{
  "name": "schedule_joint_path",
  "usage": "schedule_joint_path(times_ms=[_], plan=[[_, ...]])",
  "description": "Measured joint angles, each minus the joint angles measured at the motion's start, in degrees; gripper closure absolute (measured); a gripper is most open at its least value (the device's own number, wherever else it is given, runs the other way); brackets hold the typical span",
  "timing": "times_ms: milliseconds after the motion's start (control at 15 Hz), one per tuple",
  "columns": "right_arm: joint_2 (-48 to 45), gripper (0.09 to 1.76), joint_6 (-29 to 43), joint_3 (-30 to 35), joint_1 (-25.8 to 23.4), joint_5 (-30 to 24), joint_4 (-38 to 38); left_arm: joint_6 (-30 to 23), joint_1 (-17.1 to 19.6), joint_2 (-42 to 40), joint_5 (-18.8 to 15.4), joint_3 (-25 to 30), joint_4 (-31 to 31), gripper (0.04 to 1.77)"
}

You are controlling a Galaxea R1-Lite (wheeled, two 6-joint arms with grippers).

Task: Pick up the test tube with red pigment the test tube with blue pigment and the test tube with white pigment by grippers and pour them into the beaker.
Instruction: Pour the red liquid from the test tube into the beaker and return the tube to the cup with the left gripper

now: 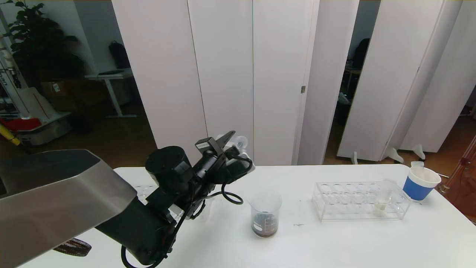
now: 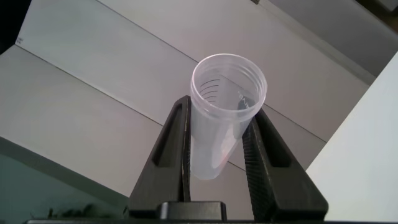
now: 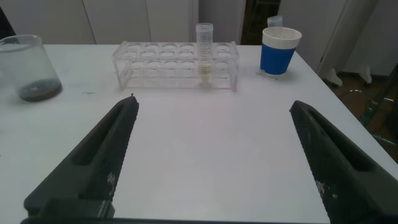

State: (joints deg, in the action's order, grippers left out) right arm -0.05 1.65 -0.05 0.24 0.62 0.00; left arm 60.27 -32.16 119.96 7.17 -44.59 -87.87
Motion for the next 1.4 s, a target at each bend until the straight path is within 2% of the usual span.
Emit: schedule_joint_path(times_ms=[200,533,733,1000,1133,1400], plan=[[0.0,0.10,0.0,0.0,0.0,0.0,0.0,-7.2,-1.3,-4.2,9.1,-0.7,8.0,1.23],[0.0,0.10,0.0,0.0,0.0,0.0,0.0,-20.2,-1.9,-14.1,24.9,-1.4,27.2,1.23],[0.0,0.10,0.0,0.0,0.0,0.0,0.0,-31.0,-2.0,-18.9,33.0,-3.0,38.1,1.23],[0.0,0.10,0.0,0.0,0.0,0.0,0.0,-37.6,-2.3,-21.7,36.9,-5.0,46.2,1.23],[0.0,0.10,0.0,0.0,0.0,0.0,0.0,-45.1,-2.4,-22.8,37.6,-6.4,53.0,1.23],[0.0,0.10,0.0,0.0,0.0,0.0,0.0,-65.2,-2.3,-25.7,37.7,-9.9,68.4,1.23]])
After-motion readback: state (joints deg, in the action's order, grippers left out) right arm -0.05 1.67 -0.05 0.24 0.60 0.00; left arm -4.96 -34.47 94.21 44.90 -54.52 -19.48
